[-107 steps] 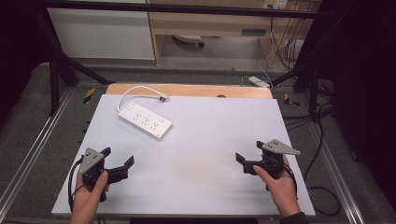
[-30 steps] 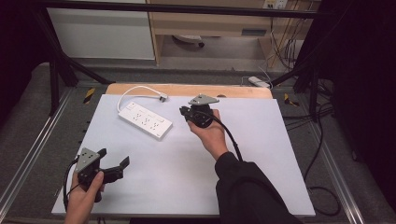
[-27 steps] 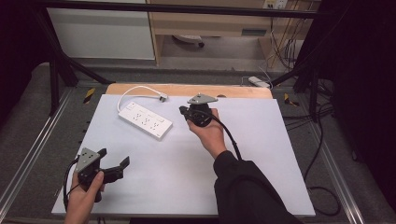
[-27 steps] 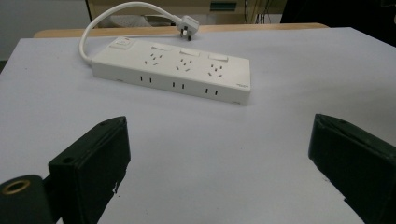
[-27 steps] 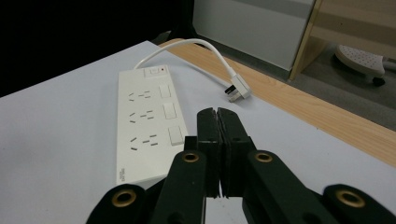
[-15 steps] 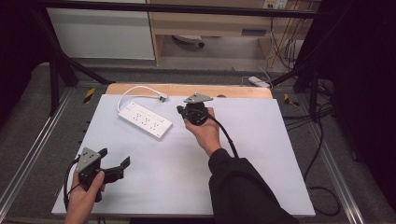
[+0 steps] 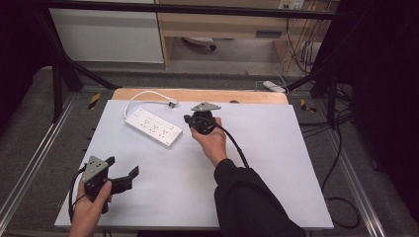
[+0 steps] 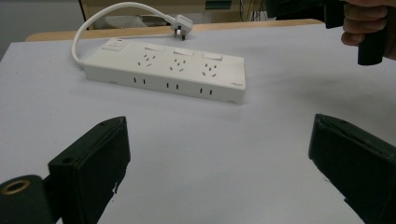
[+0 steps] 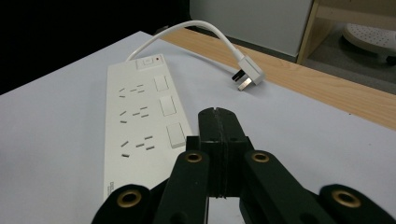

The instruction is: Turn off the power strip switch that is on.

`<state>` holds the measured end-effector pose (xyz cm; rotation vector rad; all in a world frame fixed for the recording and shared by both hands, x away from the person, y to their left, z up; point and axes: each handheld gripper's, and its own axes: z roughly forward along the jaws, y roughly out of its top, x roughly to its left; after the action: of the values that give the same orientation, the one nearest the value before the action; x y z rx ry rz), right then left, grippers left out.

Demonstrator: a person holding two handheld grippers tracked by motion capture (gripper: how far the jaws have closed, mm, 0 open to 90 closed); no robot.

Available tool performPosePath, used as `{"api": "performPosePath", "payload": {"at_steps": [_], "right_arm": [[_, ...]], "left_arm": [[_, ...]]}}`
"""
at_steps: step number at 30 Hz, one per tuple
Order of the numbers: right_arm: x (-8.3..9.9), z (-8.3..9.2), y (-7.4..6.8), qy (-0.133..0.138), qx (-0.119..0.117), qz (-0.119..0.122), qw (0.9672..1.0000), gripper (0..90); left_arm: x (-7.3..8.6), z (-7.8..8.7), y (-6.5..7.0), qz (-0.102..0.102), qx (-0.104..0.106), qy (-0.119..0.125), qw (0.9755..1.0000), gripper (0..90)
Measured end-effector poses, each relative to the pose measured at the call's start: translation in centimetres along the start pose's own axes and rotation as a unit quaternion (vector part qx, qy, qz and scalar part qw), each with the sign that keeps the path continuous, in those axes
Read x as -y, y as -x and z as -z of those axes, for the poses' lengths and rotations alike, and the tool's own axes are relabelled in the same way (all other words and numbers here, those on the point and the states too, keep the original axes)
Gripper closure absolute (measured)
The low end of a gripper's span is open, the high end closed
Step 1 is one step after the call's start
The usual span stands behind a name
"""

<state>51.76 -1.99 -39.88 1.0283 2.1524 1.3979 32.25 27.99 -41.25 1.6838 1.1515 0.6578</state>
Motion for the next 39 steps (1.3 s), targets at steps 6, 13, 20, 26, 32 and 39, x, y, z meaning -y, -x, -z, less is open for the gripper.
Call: {"api": "performPosePath", "payload": {"at_steps": [6,13,20,26,32,39], "right_arm": [[0.8,-1.3,-0.7,0.002,-0.008,-0.01,0.9999,90.0],[2.0,-3.0,-1.3,-0.002,-0.009,-0.021,0.9997,90.0],[1.9,-3.9,-1.6,-0.004,-0.002,-0.021,0.9998,90.0],[1.7,-4.8,-2.2,-0.006,-0.003,-0.012,0.9999,90.0],[1.9,-5.8,-2.5,-0.01,0.002,-0.009,0.9999,90.0],[2.2,-6.4,-2.5,-0.011,0.005,-0.012,0.9999,90.0]], "left_arm": [[0.0,0.0,0.1,0.0,0.001,-0.001,1.0,5.4],[0.0,-0.1,0.1,-0.001,0.001,0.0,1.0,5.4],[-0.1,-0.1,0.1,-0.004,0.002,0.001,1.0,5.4],[-0.1,-0.1,0.2,-0.004,0.004,0.002,1.0,5.4],[-0.1,-0.2,0.2,-0.003,0.007,0.001,1.0,5.4],[-0.1,-0.2,0.2,-0.006,0.008,0.0,1.0,5.4]]}}
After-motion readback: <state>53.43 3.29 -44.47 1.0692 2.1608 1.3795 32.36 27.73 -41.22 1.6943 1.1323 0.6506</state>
